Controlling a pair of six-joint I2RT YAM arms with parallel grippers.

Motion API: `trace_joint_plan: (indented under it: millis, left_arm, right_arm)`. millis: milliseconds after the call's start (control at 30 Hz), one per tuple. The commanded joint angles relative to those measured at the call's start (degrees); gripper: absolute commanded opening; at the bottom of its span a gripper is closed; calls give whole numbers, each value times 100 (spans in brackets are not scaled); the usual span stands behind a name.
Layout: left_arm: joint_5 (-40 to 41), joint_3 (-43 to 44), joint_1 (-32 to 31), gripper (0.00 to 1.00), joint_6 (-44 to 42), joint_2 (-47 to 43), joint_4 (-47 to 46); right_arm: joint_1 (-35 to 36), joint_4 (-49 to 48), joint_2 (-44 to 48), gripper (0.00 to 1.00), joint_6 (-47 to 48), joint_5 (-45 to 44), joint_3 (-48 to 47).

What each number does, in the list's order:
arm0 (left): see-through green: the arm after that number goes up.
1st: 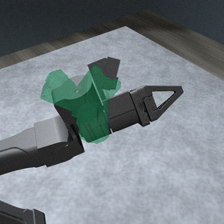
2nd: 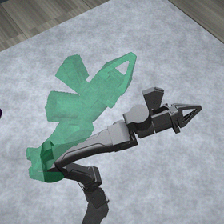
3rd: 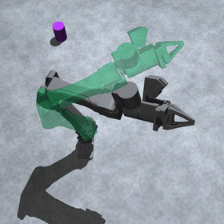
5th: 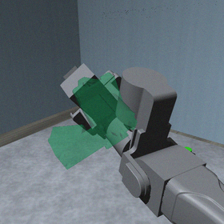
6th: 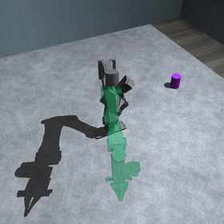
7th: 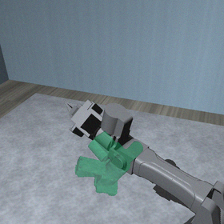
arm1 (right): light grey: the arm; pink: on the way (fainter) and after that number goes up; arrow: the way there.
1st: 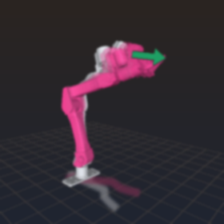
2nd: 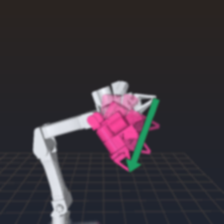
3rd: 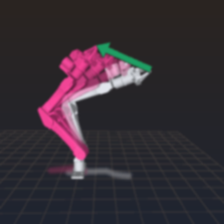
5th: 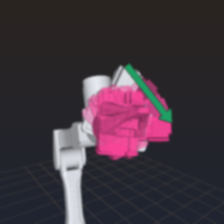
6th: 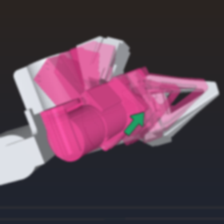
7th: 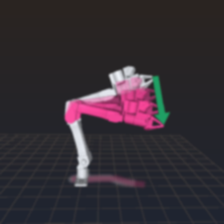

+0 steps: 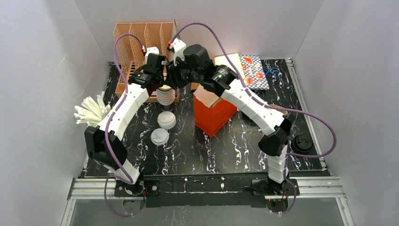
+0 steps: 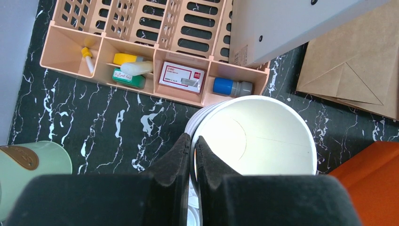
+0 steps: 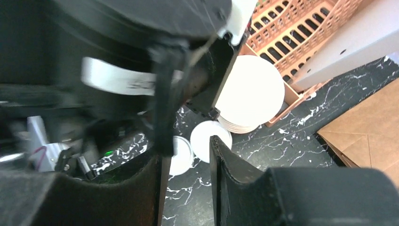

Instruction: Pack the takeout coffee

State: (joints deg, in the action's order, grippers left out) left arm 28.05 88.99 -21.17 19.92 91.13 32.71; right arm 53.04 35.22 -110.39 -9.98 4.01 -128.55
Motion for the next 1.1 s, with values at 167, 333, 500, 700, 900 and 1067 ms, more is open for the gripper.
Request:
trace_joint_plan:
  millis: [167,333,500,700,900,1067]
  left_arm:
    - [-140,319,192,7,-41,-254,265]
    - [-304,342,315,7,-26,-286,270]
    - [-434,651,367,8,7,-320,304]
    - [-555,1037,371,8,35,-278,495]
    - [-713,1260,373,8,68,-667,601]
    - [-934,1456,369,7,44,-1186,801]
  right_arm:
    - [84,-1435,83,47,427,-244,1146]
    - [118,-1892,150,48,1124,272,1635]
    - [162,-2642,602,49,1410,208,2340]
    - [155,-2774,831,49,1480,77,2530]
    - [155,-2898,1226,50,1493,-2,2785]
    - [162,-2653,1616,52,1377,44,2750]
